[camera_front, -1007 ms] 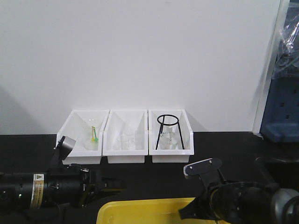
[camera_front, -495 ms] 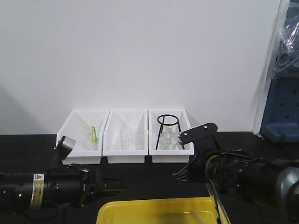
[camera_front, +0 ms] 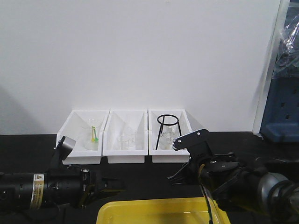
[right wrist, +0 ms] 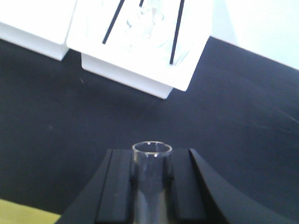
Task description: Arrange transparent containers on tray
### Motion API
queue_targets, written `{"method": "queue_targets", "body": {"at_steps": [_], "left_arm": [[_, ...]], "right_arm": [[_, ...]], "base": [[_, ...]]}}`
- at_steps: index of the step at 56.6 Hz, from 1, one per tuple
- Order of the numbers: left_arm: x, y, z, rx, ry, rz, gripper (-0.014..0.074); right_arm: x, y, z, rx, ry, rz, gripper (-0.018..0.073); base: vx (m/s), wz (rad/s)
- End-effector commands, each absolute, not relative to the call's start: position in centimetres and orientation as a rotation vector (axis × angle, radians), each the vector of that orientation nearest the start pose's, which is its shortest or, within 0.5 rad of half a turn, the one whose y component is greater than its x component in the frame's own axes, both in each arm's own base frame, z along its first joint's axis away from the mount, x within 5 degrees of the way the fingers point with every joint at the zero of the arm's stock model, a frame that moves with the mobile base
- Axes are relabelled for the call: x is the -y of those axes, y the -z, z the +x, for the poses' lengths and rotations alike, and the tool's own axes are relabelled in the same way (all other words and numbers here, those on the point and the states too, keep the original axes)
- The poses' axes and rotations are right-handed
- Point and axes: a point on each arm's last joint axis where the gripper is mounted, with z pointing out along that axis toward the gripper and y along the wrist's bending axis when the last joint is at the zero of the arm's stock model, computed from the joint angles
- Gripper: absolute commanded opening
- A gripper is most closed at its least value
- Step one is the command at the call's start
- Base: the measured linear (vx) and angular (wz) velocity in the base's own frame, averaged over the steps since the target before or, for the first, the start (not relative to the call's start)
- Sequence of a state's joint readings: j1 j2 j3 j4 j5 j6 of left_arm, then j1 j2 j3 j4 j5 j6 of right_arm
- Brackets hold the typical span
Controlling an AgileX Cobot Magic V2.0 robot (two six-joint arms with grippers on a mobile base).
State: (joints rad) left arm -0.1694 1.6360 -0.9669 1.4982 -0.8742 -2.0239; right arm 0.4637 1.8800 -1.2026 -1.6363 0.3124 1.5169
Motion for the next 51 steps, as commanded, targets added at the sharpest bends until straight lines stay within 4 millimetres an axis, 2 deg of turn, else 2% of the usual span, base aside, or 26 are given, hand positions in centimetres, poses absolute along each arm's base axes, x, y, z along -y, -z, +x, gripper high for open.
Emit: {"method": "queue_targets", "body": {"at_steps": [1,21,44,51], "left_arm": [[12.5,-28.2,31.0,-2.032,1.386,0.189,0.0314],[12.5,-28.2,30.9,-2.037,1.382,0.195,0.0314],[12.5,-28.2,30.9,-2.037,1.381,0.195,0.0314],[12.5,-28.2,30.9,-2.037,1.381,0.195,0.0314]], "right_arm": [[-16.0,-23.9,38.9,-1.971,0.141,-0.425,-0.0008],[-16.3,-21.4,39.5,-2.02,0.155,-0.442,-0.0008],[-16.1,-20.6,39.0,-2.142,0.015,-0.197,-0.0008],[-16.1,-20.2,38.7,-2.191,0.012,-0.177,-0.0008]], "base": [[0.0,0.0],[0.0,0.0],[0.0,0.0],[0.0,0.0]]}}
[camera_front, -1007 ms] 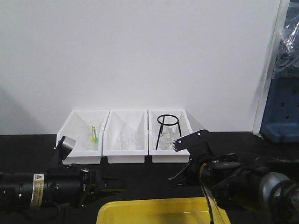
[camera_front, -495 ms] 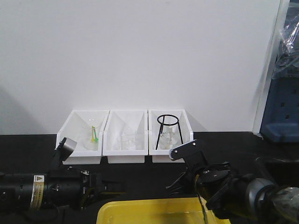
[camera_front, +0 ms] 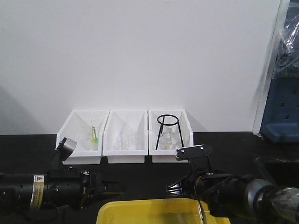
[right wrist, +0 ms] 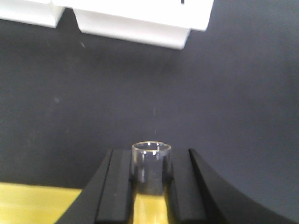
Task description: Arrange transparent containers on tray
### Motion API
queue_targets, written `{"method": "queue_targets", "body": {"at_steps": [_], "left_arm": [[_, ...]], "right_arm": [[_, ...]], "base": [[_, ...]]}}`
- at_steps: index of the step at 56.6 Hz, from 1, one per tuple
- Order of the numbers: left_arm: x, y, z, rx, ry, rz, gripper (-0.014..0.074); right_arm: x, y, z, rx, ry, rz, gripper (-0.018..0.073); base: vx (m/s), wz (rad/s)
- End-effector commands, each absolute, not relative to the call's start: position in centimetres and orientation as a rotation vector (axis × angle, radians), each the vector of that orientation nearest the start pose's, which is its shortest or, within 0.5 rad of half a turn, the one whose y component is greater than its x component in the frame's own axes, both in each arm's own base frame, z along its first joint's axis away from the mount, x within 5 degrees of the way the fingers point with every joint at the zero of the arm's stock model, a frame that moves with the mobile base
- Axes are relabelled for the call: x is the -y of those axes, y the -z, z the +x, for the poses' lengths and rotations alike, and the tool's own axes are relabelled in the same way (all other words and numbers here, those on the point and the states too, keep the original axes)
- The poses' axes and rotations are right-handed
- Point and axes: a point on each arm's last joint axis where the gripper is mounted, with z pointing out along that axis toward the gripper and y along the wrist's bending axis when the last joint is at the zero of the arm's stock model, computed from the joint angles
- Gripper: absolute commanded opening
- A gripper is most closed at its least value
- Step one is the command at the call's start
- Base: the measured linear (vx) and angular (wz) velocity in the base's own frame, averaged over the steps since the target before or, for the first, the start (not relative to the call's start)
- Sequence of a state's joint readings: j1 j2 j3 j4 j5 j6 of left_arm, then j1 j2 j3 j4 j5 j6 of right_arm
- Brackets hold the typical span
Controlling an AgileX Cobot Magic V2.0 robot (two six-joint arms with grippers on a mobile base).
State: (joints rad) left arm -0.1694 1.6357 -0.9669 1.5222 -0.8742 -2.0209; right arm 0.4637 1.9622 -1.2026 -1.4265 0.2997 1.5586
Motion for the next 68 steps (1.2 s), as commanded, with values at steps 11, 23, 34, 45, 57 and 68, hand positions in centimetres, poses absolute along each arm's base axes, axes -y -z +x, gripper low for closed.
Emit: {"method": "queue_targets", "body": {"at_steps": [11,23,34,45,57,68], "left_arm": [[12.5,-28.2,30.9,-2.037,1.382,0.194,0.0313],[12.6,-28.2,30.9,-2.035,1.391,0.198,0.0313],[12.6,-28.2,30.8,-2.033,1.4,0.204,0.0313],[12.6,-28.2,30.8,-2.032,1.404,0.207,0.0313],[12.6,-28.3,30.8,-2.031,1.407,0.209,0.0313],[12.6,-28.3,30.8,-2.031,1.407,0.209,0.0313]], "right_arm": [[-15.8,-19.7,38.3,-2.269,0.045,-0.172,-0.0008],[-16.0,-19.2,37.9,-2.341,-0.03,-0.077,-0.0008],[-16.1,-18.9,37.6,-2.39,-0.102,0.064,-0.0008],[-16.1,-18.9,37.5,-2.4,-0.099,0.047,0.0004],[-16.2,-18.7,37.3,-2.425,-0.089,-0.002,0.0099],[-16.2,-18.6,37.2,-2.444,-0.088,-0.001,0.0428]], "base": [[0.0,0.0],[0.0,0.0],[0.0,0.0],[0.0,0.0],[0.0,0.0],[0.0,0.0]]}}
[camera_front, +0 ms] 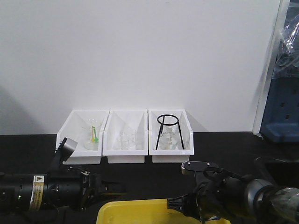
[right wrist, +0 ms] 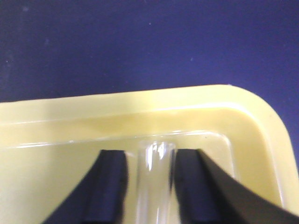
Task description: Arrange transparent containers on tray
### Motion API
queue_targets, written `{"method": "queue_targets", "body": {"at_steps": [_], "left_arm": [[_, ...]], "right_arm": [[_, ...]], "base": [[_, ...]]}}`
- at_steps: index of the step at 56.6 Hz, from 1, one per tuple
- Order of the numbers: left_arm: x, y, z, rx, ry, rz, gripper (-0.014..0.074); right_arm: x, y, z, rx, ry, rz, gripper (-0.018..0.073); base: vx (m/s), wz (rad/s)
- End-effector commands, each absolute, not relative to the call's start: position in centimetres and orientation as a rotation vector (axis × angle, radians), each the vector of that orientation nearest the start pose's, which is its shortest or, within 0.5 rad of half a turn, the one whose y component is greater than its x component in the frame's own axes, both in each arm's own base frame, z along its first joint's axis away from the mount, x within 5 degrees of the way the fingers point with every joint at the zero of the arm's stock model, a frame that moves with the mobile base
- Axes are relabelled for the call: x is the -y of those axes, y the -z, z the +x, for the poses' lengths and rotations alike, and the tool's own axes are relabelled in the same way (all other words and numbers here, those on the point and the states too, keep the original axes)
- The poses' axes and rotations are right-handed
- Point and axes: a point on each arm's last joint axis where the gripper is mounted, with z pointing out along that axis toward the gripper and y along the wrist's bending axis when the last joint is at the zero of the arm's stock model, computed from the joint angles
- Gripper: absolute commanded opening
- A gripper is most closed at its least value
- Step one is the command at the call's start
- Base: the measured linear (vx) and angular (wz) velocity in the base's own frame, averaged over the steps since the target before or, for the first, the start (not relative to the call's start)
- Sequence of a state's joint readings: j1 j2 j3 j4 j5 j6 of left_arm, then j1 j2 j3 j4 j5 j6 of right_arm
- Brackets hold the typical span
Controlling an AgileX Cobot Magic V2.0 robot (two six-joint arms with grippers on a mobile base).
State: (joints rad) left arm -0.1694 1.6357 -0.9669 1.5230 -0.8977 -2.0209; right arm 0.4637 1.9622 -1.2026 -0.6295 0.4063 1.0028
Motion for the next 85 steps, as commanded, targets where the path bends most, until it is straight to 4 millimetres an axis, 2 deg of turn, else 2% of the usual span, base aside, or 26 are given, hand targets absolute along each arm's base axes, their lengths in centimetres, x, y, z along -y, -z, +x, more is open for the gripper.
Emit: {"method": "queue_targets", "body": {"at_steps": [1,11,20,26,35,38,43,50,55,60,64,70,77,85], "left_arm": [[12.6,-28.3,30.8,-2.031,1.407,0.209,0.0313],[12.6,-28.2,30.8,-2.032,1.406,0.211,0.0313],[12.7,-28.1,30.7,-2.045,1.394,0.235,0.0293],[12.6,-27.7,30.6,-2.077,1.352,0.28,0.0213],[12.4,-27.0,30.3,-2.144,1.259,0.381,-0.001],[12.4,-26.7,30.1,-2.175,1.23,0.417,-0.0009],[12.1,-26.2,29.6,-2.245,1.172,0.478,-0.0001],[11.8,-26.7,28.2,-2.226,1.136,0.519,0.0],[11.4,-27.5,26.5,-2.177,1.073,0.561,0.0],[10.7,-28.1,24.0,-2.123,0.999,0.598,0.0],[10.2,-28.1,21.9,-2.095,0.958,0.616,0.0],[9.6,-27.7,18.9,-2.072,0.92,0.611,0.0],[8.9,-27.2,15.9,-2.039,0.889,0.609,0.0],[8.4,-26.8,13.7,-1.995,0.851,0.615,0.0]], "right_arm": [[-16.2,-18.6,37.2,-2.445,-0.085,-0.002,0.0438],[-15.7,-18.7,37.0,-2.467,-0.027,0.008,0.048],[-15.2,-20.5,36.6,-2.443,0.016,-0.03,0.0453],[-15.0,-23.1,36.0,-2.382,0.016,-0.107,0.0368],[-14.1,-28.0,34.1,-2.287,0.019,-0.205,0.0088],[-13.7,-29.6,33.3,-2.267,0.015,-0.221,-0.0008],[-12.9,-32.4,31.2,-2.246,-0.016,-0.242,-0.0013],[-12.0,-34.0,28.2,-2.203,-0.068,-0.328,-0.0011],[-11.3,-34.2,25.7,-2.134,-0.139,-0.36,-0.001],[-10.2,-33.5,22.7,-2.055,-0.206,-0.36,-0.001],[-9.4,-33.2,20.7,-1.992,-0.238,-0.36,-0.001],[-8.3,-31.7,17.9,-1.935,-0.269,-0.366,-0.001],[-7.2,-30.5,15.5,-1.875,-0.287,-0.373,-0.001],[-6.5,-29.8,13.8,-1.788,-0.273,-0.417,-0.0009]], "base": [[0.0,0.0],[0.0,0.0],[0.0,0.0],[0.0,0.0],[0.0,0.0],[0.0,0.0],[0.0,0.0],[0.0,0.0],[0.0,0.0],[0.0,0.0],[0.0,0.0],[0.0,0.0],[0.0,0.0],[0.0,0.0]]}}
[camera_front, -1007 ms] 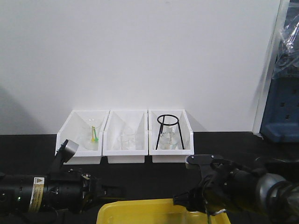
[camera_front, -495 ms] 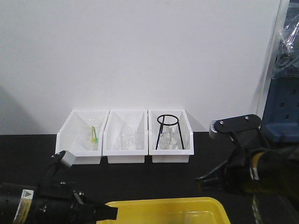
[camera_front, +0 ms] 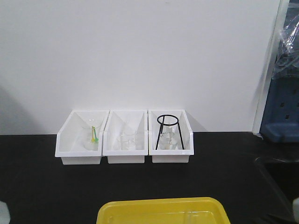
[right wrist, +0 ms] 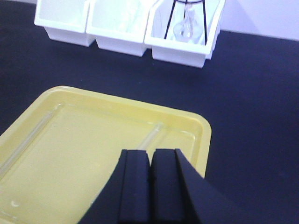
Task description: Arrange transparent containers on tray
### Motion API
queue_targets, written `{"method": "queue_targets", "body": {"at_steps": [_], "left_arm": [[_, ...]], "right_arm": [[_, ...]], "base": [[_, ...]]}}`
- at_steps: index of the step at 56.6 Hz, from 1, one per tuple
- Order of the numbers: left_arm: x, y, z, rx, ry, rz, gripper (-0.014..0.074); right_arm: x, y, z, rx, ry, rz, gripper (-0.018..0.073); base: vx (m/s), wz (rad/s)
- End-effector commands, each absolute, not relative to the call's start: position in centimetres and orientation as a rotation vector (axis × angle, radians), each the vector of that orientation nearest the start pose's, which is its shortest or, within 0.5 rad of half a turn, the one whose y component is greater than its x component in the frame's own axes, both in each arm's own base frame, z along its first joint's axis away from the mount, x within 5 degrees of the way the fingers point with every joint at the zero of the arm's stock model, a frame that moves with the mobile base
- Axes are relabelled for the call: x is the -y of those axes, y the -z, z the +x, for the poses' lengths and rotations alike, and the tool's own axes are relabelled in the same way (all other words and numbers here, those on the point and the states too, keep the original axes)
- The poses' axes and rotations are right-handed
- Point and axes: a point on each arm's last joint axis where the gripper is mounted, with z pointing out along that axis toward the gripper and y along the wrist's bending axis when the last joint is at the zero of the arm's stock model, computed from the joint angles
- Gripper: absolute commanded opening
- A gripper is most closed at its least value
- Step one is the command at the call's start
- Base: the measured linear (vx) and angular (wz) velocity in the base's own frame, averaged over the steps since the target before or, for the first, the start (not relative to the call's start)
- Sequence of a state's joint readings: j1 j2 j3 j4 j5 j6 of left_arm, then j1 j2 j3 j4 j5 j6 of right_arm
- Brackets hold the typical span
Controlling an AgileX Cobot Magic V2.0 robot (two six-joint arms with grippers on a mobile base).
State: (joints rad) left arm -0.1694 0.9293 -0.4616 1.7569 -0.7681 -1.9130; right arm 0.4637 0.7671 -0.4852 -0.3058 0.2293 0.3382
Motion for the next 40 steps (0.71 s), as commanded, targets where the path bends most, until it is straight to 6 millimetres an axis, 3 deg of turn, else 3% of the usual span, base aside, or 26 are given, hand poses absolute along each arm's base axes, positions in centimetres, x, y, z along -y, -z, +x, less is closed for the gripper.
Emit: {"method": "queue_targets", "body": {"at_steps": [1,15,40], "left_arm": [[8.4,-26.8,13.6,-1.992,0.846,0.613,0.0],[8.1,-27.5,12.1,-1.925,0.828,0.624,0.0002],[8.1,-27.5,12.1,-1.924,0.829,0.625,0.0002]], "right_arm": [[-6.4,-29.7,13.7,-1.783,-0.272,-0.42,-0.0008],[-6.2,-29.3,13.2,-1.78,-0.272,-0.419,-0.0008],[-6.2,-29.3,13.2,-1.779,-0.274,-0.417,-0.0008]], "base": [[0.0,0.0],[0.0,0.0],[0.0,0.0]]}}
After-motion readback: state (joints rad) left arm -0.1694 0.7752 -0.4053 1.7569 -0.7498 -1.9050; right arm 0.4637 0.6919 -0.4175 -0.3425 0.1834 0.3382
